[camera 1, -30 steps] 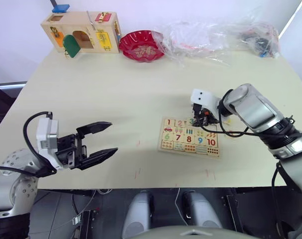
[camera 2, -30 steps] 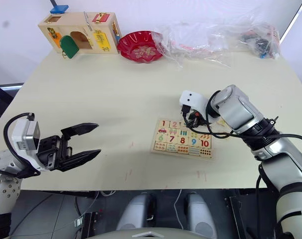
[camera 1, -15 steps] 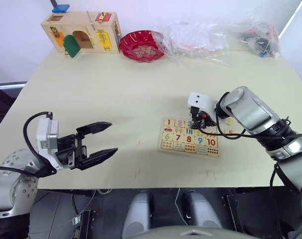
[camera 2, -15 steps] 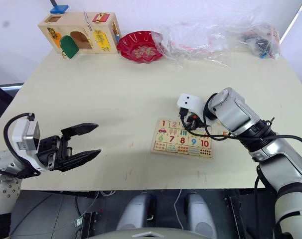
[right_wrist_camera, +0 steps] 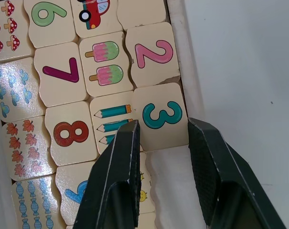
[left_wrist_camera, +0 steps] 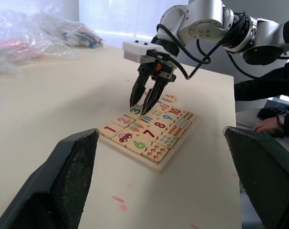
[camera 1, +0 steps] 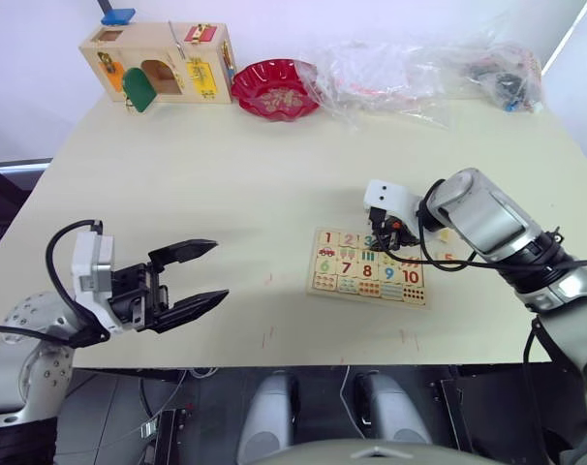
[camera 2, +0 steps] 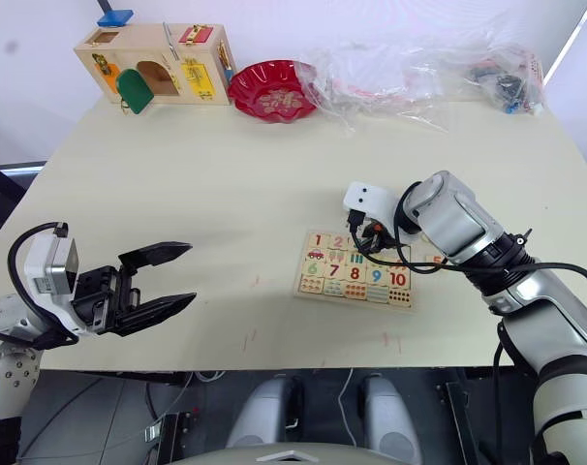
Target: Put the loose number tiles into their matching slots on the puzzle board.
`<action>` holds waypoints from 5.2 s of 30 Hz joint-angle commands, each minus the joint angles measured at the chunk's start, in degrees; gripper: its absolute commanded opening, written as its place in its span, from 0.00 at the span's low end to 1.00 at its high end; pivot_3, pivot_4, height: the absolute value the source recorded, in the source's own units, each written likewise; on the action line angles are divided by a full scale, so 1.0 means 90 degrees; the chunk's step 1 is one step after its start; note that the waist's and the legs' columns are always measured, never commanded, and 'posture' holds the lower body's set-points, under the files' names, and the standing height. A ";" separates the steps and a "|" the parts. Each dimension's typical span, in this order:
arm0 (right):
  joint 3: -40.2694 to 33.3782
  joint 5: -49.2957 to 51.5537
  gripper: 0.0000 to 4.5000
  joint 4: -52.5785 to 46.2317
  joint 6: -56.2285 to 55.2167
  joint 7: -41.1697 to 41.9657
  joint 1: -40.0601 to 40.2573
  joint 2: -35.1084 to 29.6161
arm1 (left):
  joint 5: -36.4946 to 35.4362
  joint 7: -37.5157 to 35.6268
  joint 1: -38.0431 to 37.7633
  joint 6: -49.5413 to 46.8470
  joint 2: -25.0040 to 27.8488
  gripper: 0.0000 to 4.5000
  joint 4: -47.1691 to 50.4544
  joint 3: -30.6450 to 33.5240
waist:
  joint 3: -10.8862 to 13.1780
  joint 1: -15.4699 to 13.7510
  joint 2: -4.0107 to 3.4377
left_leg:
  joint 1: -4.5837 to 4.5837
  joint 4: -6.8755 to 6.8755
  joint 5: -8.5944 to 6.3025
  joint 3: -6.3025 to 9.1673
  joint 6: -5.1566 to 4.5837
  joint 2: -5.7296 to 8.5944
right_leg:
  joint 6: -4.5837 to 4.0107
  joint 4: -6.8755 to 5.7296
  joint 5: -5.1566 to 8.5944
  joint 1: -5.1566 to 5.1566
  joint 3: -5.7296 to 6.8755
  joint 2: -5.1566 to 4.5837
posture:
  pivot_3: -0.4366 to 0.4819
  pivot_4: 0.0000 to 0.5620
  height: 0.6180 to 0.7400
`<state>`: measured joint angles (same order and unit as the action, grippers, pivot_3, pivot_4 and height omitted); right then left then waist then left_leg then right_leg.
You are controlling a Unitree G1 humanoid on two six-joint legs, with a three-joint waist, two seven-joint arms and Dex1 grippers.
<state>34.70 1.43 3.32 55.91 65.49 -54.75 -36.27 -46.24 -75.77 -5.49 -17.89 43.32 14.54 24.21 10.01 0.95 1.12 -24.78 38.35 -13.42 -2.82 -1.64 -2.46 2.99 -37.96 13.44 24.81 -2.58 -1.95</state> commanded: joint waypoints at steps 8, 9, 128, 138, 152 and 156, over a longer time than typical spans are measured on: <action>0.0025 -0.0116 0.20 -0.0035 -0.0104 0.0061 -0.0040 -0.0050 | -0.0014 0.0019 -0.0025 0.0113 0.0013 1.00 0.0173 0.0104 | 0.0000 0.0000 0.0000 | 0.0000 0.0000 0.0000 0.0000 0.0000 0.0000 | 0.0000 0.0000 0.0000 -0.0001 0.0001 0.0000 | 0.48 0.27 1.00; 0.0027 -0.0123 0.20 -0.0038 -0.0107 0.0066 -0.0040 -0.0051 | -0.0015 0.0019 -0.0031 0.0112 0.0012 1.00 0.0178 0.0107 | 0.0000 0.0000 0.0000 | 0.0000 0.0000 0.0000 0.0000 0.0000 0.0000 | 0.0000 0.0000 0.0000 -0.0001 0.0001 0.0000 | 0.48 0.27 1.00; -0.1501 0.0333 0.01 0.0595 -0.1400 -0.0242 0.0573 0.0165 | 0.0070 0.0265 -0.0144 0.0193 -0.0188 1.00 0.0283 0.0019 | -0.0003 0.0001 0.0004 | 0.0004 0.0002 0.0000 0.0002 0.0000 0.0002 | 0.0002 0.0000 -0.0002 -0.0009 0.0006 0.0000 | 0.48 0.27 1.00; -0.4213 0.2275 0.01 -0.1223 -0.2828 0.0017 0.3104 -0.0092 | 0.0120 0.0525 -0.0395 0.0232 -0.0468 1.00 0.0406 -0.0050 | -0.0007 -0.0025 0.0012 | 0.0005 0.0001 0.0000 0.0010 0.0000 0.0006 | 0.0005 0.0004 -0.0002 -0.0021 0.0012 -0.0003 | 0.48 0.27 1.00; -0.7505 0.3474 0.98 -0.2830 -0.3151 -0.0768 0.7582 -0.0069 | 0.0447 0.0470 -0.0415 0.0489 -0.0655 1.00 -0.0184 -0.0267 | -0.0013 -0.0008 0.0015 | 0.0064 0.0007 0.0001 0.0006 -0.0001 0.0004 | -0.0016 0.0003 0.0015 -0.0073 -0.0002 0.0004 | 0.48 0.27 1.00; -0.7829 0.3363 0.98 -0.2661 -0.3560 -0.0728 0.8146 -0.0144 | 0.0552 0.0298 -0.0373 0.0604 -0.0589 1.00 -0.0520 -0.0256 | -0.0015 -0.0009 0.0017 | 0.0115 0.0000 -0.0001 0.0009 0.0000 -0.0003 | 0.0006 0.0011 0.0033 -0.0119 -0.0004 0.0002 | 0.48 0.27 1.00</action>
<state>-33.33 31.50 -20.01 26.15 58.59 18.14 -36.87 -41.58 -72.07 -9.05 -13.81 37.05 9.99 21.30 9.87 0.87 1.27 -23.75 38.35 -13.43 -2.71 -1.63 -2.61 3.04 -37.86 13.74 23.74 -2.63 -1.92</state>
